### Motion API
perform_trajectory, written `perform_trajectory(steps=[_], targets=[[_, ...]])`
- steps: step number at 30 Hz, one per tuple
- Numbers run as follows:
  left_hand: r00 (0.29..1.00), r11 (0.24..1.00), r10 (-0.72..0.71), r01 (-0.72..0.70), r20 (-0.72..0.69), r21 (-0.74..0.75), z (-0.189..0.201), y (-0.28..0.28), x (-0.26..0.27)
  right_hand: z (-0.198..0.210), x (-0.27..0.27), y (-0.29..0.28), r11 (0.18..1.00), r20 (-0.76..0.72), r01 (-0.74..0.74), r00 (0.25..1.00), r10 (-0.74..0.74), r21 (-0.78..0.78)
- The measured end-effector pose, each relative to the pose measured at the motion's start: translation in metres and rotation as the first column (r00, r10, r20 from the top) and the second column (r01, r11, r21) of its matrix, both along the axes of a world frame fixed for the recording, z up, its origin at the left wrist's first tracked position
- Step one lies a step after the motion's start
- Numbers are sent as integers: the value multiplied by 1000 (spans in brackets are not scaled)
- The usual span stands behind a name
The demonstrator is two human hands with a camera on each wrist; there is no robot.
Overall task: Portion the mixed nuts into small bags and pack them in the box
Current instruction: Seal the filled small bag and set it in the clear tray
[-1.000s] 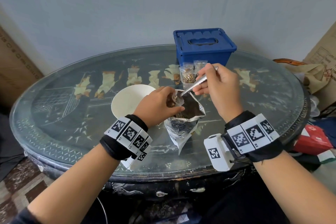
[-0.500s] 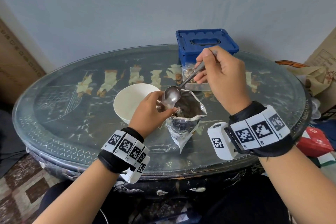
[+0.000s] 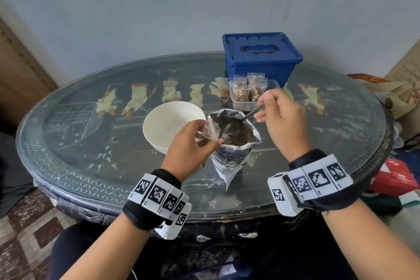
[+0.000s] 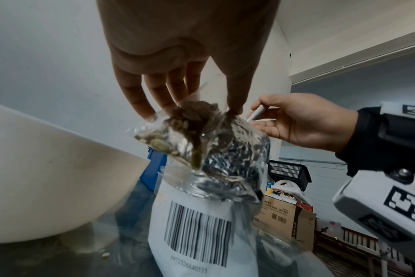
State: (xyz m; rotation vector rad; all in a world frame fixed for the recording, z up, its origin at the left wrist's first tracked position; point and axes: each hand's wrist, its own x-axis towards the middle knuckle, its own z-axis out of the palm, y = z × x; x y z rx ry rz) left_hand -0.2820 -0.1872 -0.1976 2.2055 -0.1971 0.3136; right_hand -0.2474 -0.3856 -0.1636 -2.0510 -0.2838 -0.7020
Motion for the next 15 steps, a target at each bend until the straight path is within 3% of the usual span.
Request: perform_trajectory(steps=[6, 15], targets=[[1000, 1000, 3, -3, -21, -17, -4, -1, -1, -30, -4, 9, 970, -2, -140, 990, 142, -197], [999, 1000, -3, 2, -52, -22, -8, -3, -1, -35, -5, 13, 992, -65, -78, 995, 72, -96]])
